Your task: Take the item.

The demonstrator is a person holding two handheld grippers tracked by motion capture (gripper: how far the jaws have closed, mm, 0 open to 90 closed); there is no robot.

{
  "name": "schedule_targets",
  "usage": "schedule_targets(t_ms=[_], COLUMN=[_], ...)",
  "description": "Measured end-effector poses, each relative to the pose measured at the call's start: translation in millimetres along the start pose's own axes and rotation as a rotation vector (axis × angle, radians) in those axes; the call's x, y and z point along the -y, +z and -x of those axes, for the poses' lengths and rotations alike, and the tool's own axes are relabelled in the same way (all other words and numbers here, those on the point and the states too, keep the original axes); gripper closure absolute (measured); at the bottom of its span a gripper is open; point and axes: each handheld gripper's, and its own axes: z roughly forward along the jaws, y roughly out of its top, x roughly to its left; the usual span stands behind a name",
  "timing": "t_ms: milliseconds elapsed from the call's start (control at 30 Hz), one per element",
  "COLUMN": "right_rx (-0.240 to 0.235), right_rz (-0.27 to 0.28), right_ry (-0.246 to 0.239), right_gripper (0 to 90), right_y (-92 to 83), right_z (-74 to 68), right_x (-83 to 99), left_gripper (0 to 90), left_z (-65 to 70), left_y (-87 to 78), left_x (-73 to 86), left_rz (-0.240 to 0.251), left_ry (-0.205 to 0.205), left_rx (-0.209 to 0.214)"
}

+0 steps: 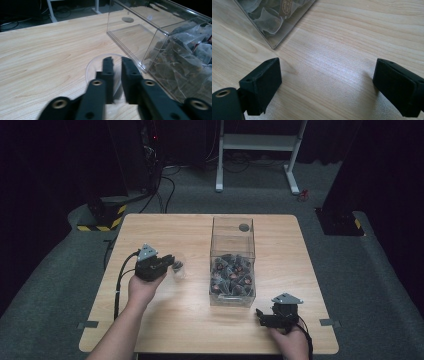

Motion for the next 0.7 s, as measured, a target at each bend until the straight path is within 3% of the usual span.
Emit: schedule_targets(t_ms=[267,433,700], right_rx=[0.0,0.0,0.0], right_rz=[0.0,0.0,0.0], right_ry=[0.0,0.0,0.0], right_gripper=[8.1,8.1,8.1], right_y=[0.0,0.0,0.0], right_z=[0.0,0.0,0.0], right_x=[0.0,0.0,0.0], left_gripper=[49.2,37.4,21.3], left_z=[1.2,0.1,3.2], left_y=[-5.1,-7.4,-13.5], left_x=[-2.4,-3.6,-6.6], left_rz=[0.026,0.028,0.015], left_ry=[-0.013,-0.029,-0.017], left_rx=[-0.02,-0.012,-0.011])
